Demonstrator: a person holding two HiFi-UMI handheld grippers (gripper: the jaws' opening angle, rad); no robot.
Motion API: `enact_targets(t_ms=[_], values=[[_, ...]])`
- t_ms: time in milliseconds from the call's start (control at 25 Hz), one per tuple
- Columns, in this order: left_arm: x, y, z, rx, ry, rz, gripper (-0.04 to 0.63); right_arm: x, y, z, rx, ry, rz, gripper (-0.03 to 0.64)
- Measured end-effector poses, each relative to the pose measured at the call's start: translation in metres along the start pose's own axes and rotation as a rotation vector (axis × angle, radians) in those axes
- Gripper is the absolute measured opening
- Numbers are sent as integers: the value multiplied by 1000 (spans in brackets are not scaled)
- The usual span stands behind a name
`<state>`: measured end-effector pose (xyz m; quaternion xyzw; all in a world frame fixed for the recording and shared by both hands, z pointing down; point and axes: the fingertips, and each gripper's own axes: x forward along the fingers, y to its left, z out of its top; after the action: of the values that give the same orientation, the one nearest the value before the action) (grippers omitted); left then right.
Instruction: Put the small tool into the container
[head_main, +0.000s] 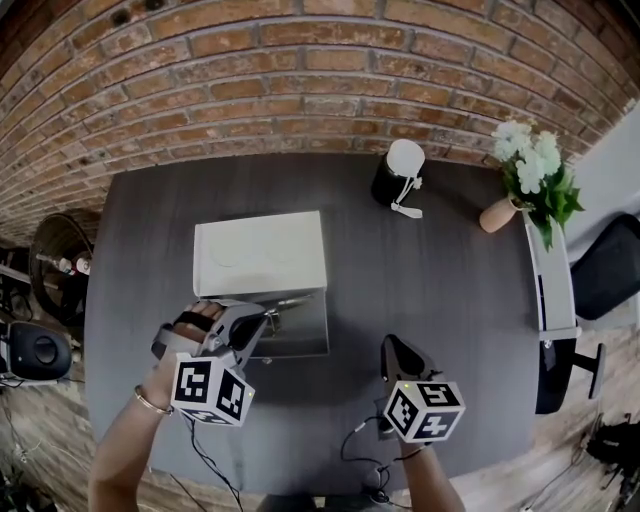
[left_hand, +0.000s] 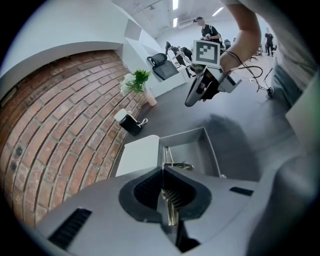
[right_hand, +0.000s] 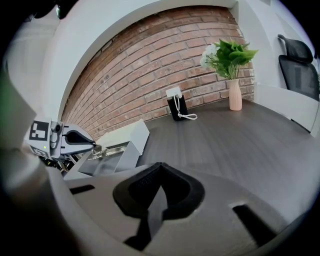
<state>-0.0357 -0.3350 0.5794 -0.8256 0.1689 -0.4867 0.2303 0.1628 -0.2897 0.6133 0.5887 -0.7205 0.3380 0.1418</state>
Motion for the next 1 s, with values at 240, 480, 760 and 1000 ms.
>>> enact_targets(t_ms=[240, 480, 760, 1000], values=[[8, 0, -5, 8, 48, 9, 8, 4, -4, -1, 4, 5, 2, 2], [14, 0, -7, 2, 68, 16, 8, 5, -4, -2, 8, 6, 7, 2], [20, -3, -10, 6, 79, 14, 8, 5, -7, -4, 14, 7, 12, 2], [23, -4, -10, 9, 87, 13, 8, 3, -9, -5, 19, 6, 13, 2]])
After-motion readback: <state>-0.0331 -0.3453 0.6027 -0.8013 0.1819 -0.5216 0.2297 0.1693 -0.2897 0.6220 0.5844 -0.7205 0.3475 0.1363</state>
